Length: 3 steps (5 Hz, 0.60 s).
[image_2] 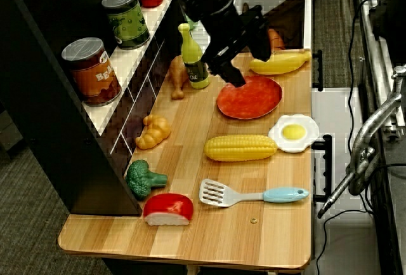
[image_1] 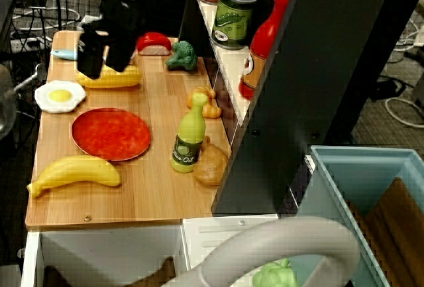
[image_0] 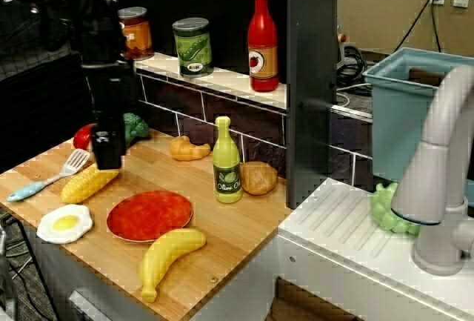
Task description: Put banana on plate
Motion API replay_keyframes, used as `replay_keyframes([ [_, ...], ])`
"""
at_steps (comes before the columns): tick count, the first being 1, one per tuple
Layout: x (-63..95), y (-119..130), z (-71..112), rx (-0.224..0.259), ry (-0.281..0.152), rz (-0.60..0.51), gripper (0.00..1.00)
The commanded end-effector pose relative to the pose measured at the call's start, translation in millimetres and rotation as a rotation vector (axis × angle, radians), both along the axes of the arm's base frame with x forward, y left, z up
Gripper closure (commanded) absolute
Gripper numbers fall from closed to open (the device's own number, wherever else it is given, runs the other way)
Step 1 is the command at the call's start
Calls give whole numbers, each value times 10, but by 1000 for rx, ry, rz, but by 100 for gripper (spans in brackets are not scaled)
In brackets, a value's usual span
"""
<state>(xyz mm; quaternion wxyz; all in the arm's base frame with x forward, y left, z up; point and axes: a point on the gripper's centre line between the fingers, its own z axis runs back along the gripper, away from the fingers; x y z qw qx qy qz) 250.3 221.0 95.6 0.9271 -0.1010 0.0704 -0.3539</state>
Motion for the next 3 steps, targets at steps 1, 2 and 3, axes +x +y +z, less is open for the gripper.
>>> replay_keyframes([
  [1,-373,-385,122,141,-42,281,0],
  [2,-375,-347,33,131,61,480,0],
  [3,-346,-315,-53,115,118,596,0],
])
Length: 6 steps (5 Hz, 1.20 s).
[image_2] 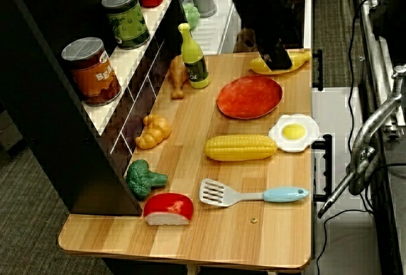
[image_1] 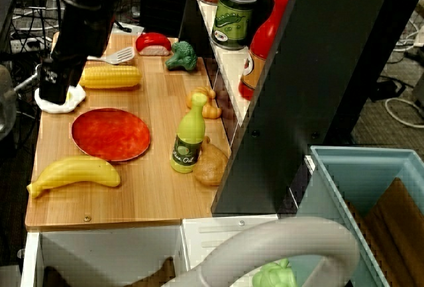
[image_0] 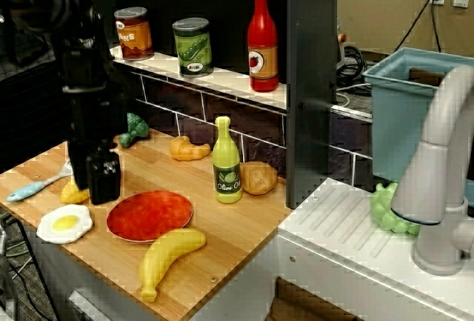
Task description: Put banana on plate
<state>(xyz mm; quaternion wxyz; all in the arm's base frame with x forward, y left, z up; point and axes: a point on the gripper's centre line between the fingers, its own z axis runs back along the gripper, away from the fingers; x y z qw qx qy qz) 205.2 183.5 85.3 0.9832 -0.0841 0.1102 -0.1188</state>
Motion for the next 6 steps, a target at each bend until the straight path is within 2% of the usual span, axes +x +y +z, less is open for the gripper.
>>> replay_keyframes([
  [1,74,1,66,9,-24,159,0],
  [2,45,-158,105,-14,-84,52,0],
  [3,-6,-365,97,82,-200,-196,0],
  [4,-52,-497,67,113,-243,-309,0],
  [5,-107,-566,3,102,-285,-255,0],
  [6,-51,-575,-127,55,-235,-117,0],
])
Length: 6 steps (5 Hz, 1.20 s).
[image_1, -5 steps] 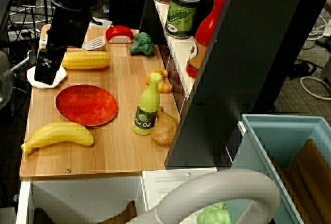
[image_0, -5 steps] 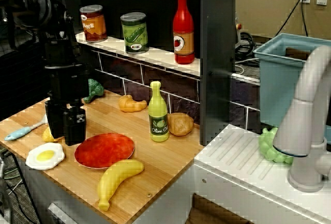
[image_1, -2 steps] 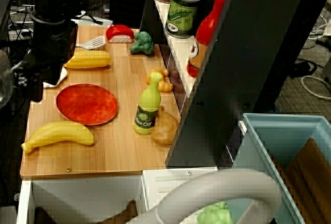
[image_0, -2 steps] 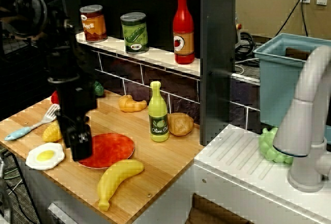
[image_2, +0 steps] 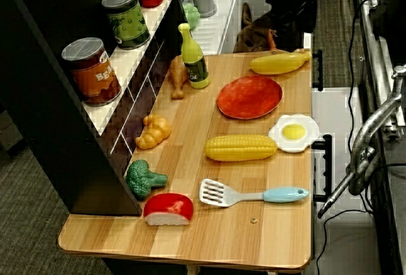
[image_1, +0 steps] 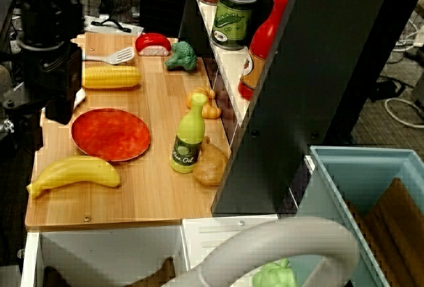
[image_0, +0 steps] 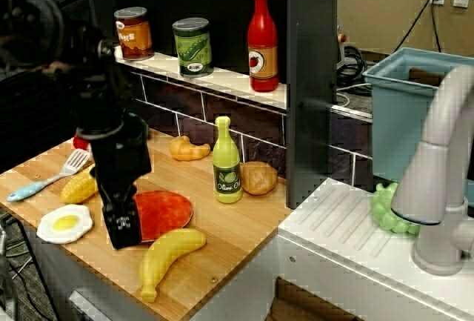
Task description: Put banana on plate
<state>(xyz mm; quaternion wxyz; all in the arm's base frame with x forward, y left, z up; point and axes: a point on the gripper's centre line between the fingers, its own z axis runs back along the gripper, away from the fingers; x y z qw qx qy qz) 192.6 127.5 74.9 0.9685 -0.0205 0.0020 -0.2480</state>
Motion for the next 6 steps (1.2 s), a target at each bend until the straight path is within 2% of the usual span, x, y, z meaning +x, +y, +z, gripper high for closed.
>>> replay_keyframes([
  [1,144,-55,-56,-70,122,305,0],
  [2,222,-54,-51,-90,158,366,0],
  [3,220,-44,-136,-72,145,453,0],
  [4,202,-27,-268,-65,113,455,0],
  [5,170,6,-326,-68,50,484,0],
  [6,133,40,-445,-68,35,498,0],
])
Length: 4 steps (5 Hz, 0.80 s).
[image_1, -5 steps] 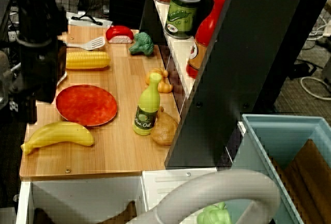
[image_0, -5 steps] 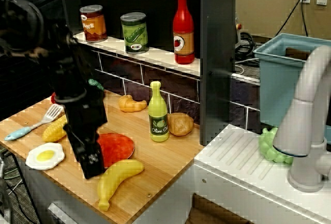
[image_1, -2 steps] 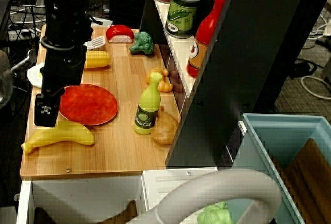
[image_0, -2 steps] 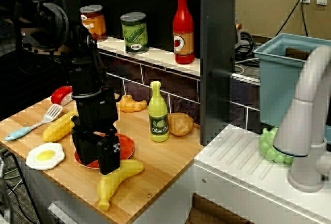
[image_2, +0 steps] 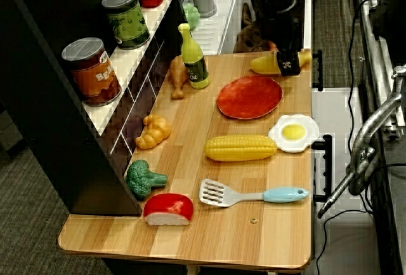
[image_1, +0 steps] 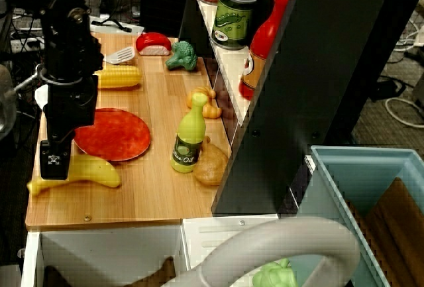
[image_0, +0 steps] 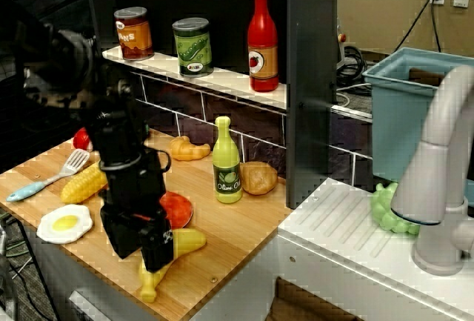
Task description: Put banana on plate
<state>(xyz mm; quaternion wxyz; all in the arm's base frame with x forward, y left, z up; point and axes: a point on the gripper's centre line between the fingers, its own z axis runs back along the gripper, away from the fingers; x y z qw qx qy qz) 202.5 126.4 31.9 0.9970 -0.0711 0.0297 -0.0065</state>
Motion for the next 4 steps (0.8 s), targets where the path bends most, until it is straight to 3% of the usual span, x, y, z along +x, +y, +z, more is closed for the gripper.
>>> replay_keyframes([
  [1,9,173,-127,31,-53,29,92],
  [2,17,252,-96,22,-51,46,100],
  [4,22,385,261,-50,-66,5,100],
])
